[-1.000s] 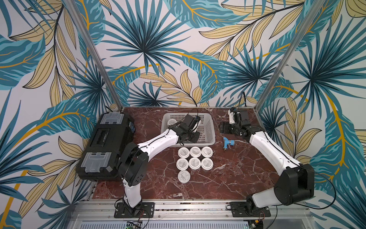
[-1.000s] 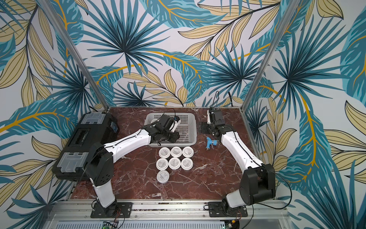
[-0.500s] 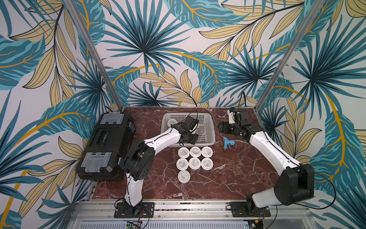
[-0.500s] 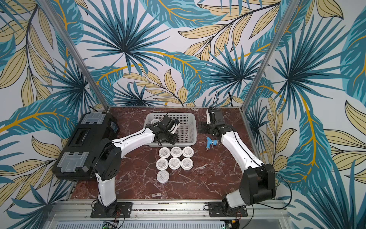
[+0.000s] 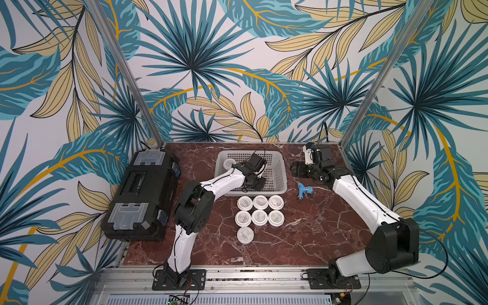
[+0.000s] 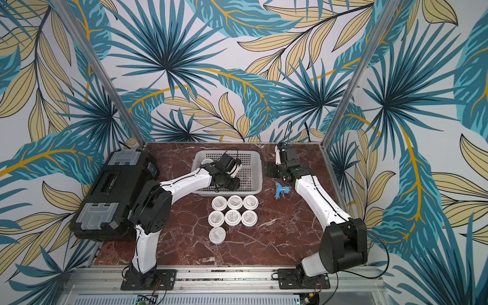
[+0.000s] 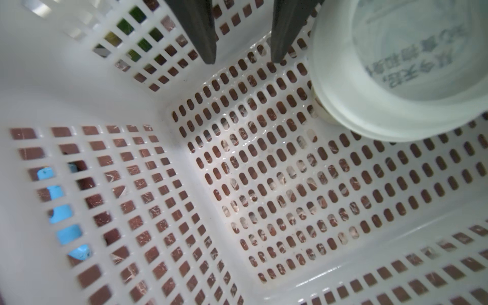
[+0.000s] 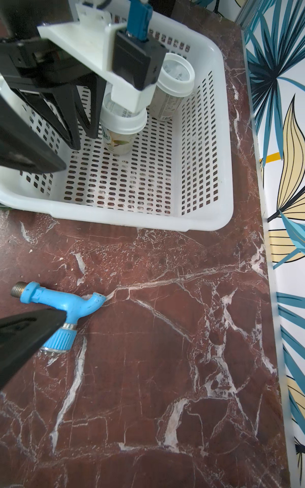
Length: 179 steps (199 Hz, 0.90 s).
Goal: Put the yogurt in the basket
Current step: Adjust the yogurt in the basket.
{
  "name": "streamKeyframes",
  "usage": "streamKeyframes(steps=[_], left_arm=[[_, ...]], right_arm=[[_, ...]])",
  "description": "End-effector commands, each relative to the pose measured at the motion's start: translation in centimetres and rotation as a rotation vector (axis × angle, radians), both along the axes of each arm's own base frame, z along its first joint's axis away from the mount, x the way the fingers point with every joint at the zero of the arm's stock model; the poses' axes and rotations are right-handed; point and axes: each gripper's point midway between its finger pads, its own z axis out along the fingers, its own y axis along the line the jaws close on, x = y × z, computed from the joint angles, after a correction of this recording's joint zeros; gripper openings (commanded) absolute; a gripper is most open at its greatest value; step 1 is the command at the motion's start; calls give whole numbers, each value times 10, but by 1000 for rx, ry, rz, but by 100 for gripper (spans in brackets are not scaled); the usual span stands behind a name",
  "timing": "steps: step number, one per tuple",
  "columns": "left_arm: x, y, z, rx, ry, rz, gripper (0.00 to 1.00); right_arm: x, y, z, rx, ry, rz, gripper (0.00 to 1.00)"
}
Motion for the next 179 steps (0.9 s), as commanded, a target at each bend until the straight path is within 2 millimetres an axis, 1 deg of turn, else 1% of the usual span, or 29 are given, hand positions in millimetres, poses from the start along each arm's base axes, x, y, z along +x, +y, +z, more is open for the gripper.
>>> streamKeyframes(steps=[1, 41, 91, 150, 179], left_arm=[[11, -4, 12, -12, -22, -4, 38], [18, -2, 7, 0, -21, 3, 38], [29, 2, 5, 8, -29, 20, 38], [35, 7, -8, 16, -12, 31, 38], [40, 9, -12, 18, -13, 37, 38]], right_arm=[[-3, 0, -11, -2, 18, 13, 84], [-2, 0, -13, -3, 21, 13, 84], [-1, 1, -14, -1, 23, 17, 84], [0, 1, -16, 3, 27, 18, 84], [0, 1, -17, 4, 29, 21, 84]])
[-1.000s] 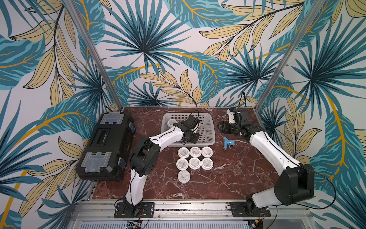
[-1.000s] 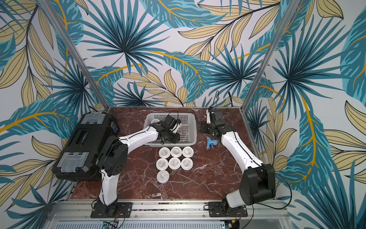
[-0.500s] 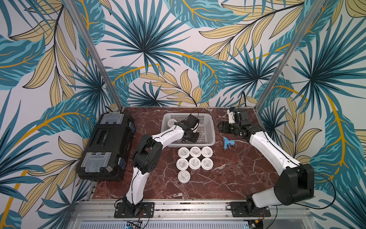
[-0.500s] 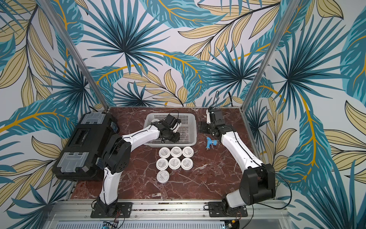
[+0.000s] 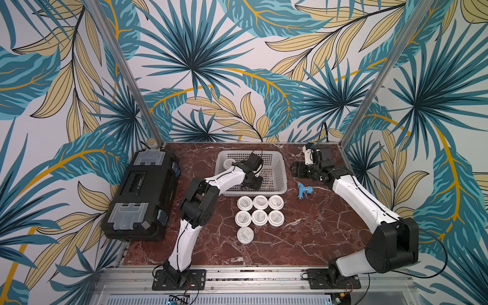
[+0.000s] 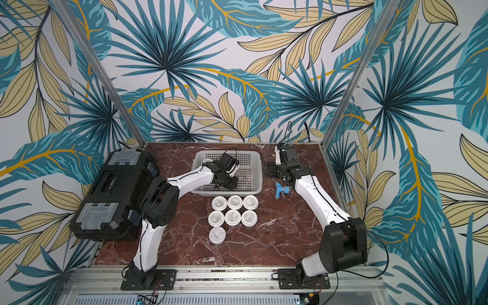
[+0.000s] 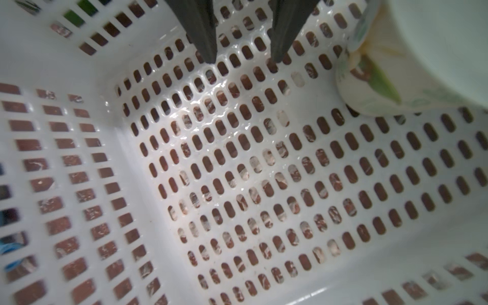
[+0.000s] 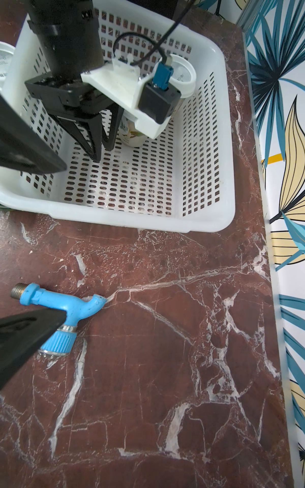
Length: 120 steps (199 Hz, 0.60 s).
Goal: Put the yogurt in the basket
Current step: Adjust the yogurt in the basket.
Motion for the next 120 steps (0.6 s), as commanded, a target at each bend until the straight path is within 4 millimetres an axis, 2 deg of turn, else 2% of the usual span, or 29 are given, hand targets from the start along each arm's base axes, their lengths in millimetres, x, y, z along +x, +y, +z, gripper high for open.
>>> streamKeyframes(steps=[1, 72, 100, 120], left_arm=[[19, -6, 21, -30, -59, -1, 38], [29, -5, 16, -30, -61, -6, 38], [28, -7, 16, -39, -50, -13, 39], [23, -8, 23, -49, -40, -10, 41]], right_arm=[[0, 0, -14, -3, 23, 14, 84], [0, -1, -13, -1, 22, 13, 84], [-1, -1, -12, 0, 20, 15, 84], [-2, -1, -12, -4, 18, 14, 84]])
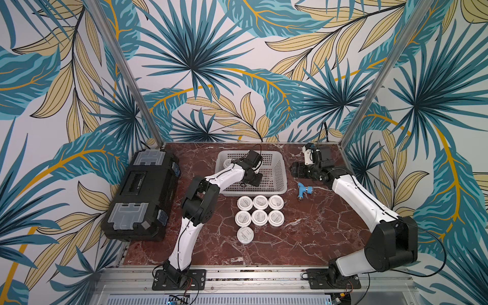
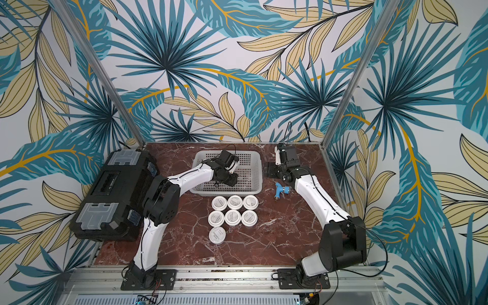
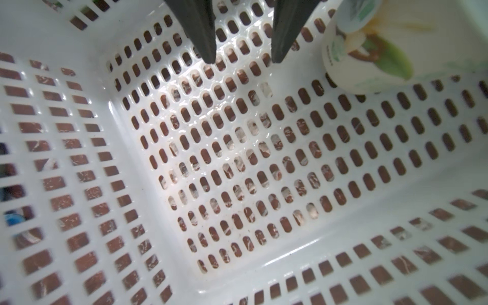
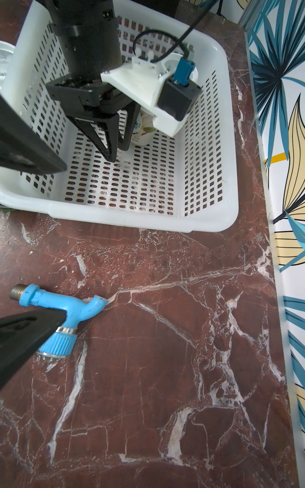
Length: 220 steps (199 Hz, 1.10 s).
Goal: Put the yogurt in the basket
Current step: Adjust the yogurt in the basket.
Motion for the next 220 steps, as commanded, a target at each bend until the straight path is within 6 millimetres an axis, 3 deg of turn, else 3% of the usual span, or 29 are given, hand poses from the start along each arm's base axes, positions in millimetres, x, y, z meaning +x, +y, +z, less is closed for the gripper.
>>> streamKeyframes(steps=[1, 39, 113, 220], left_arm=[[4, -7, 20, -35, -17, -10, 41], [-12, 2, 40, -41, -5, 6, 46], [-34, -5, 49, -53, 1, -25, 49], [-47, 25, 23, 49, 18, 36, 49]], right_arm=[[-2, -1, -7, -8, 7, 11, 84], [-3, -2, -8, -9, 7, 10, 84], [-3, -2, -7, -9, 6, 10, 84], [-3, -2, -9, -5, 12, 11, 84]])
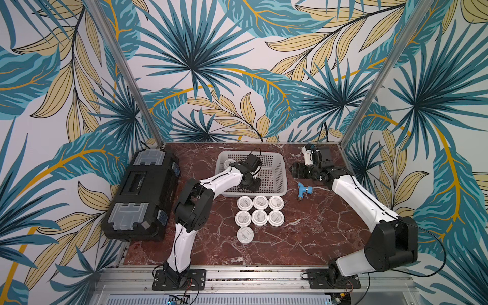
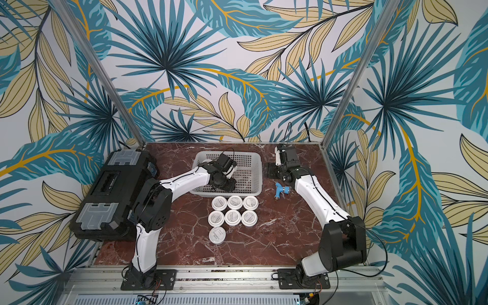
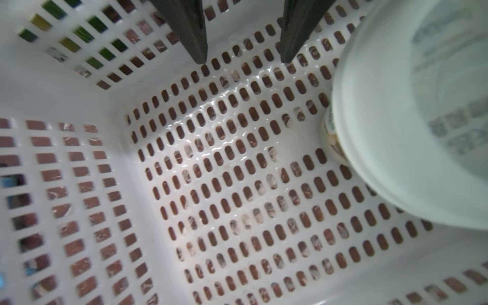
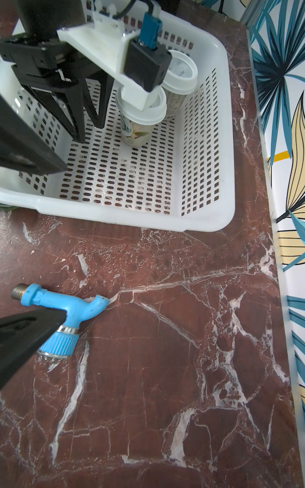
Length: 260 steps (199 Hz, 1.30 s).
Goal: Put the yogurt in the basket
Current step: Adjust the yogurt in the basket.
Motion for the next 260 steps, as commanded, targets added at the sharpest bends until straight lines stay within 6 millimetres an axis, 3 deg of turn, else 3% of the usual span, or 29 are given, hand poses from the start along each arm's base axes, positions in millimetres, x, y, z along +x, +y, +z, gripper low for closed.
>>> streamKeyframes(steps=[1, 57, 124, 201, 260], left_arm=[[-2, 9, 12, 9, -33, 23, 49], [11, 17, 11, 17, -42, 47, 52], [35, 8, 10, 20, -48, 33, 52], [49, 9, -4, 30, -40, 47, 52], [66, 9, 2, 34, -70, 58, 52]], right_arm=[[-2, -1, -6, -6, 5, 11, 84], [-2, 0, -6, -3, 5, 14, 84], [-1, 0, -8, -4, 7, 15, 84], [-1, 1, -9, 4, 11, 19, 84], [0, 1, -9, 2, 11, 19, 84]])
